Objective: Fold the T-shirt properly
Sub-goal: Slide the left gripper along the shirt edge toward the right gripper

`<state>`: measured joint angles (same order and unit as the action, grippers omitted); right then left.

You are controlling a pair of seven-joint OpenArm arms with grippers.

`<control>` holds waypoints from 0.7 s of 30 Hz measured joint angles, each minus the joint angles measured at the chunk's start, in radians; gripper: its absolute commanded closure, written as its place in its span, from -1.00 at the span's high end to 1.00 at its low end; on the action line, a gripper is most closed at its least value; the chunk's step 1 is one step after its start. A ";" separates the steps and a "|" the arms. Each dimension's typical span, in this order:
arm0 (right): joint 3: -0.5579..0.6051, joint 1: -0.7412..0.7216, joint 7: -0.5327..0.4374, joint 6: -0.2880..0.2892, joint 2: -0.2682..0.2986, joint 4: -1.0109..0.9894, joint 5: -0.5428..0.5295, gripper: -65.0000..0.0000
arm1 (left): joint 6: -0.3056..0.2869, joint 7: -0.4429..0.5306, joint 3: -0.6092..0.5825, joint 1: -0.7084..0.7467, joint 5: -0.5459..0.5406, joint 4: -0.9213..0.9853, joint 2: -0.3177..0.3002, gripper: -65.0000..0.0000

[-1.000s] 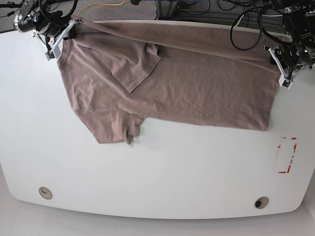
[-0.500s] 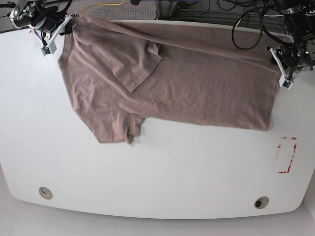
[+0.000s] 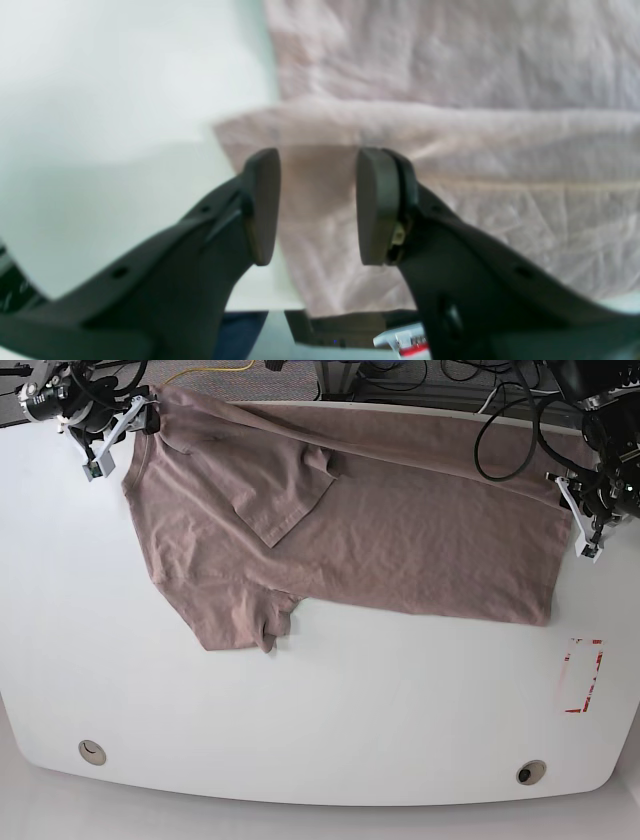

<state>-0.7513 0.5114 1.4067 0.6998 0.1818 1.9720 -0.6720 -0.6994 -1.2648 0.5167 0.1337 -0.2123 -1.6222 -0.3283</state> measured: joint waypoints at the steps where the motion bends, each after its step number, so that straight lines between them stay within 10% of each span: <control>1: 0.000 0.000 0.000 0.000 0.000 0.008 -0.018 0.45 | 0.001 -0.006 0.001 -0.010 0.002 -0.004 0.000 -0.26; 7: 0.002 0.000 -0.004 0.000 -0.010 0.017 -0.148 0.33 | 0.002 -0.050 0.001 -0.054 -0.002 -0.066 0.001 -0.26; 16: 0.005 -0.011 0.003 0.000 -0.037 0.017 -0.172 -0.59 | 0.002 -0.084 0.003 -0.053 -0.001 -0.226 0.006 -0.27; 21: 0.014 -0.013 0.000 0.000 -0.037 0.017 -0.159 -0.42 | 0.002 -0.022 0.005 0.007 0.005 -0.301 0.039 -0.27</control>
<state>-0.7372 0.4988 1.4067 0.6994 0.1448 1.9888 -0.8310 -0.6971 -1.2869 0.5220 0.1410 -0.2070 -1.9236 -0.2897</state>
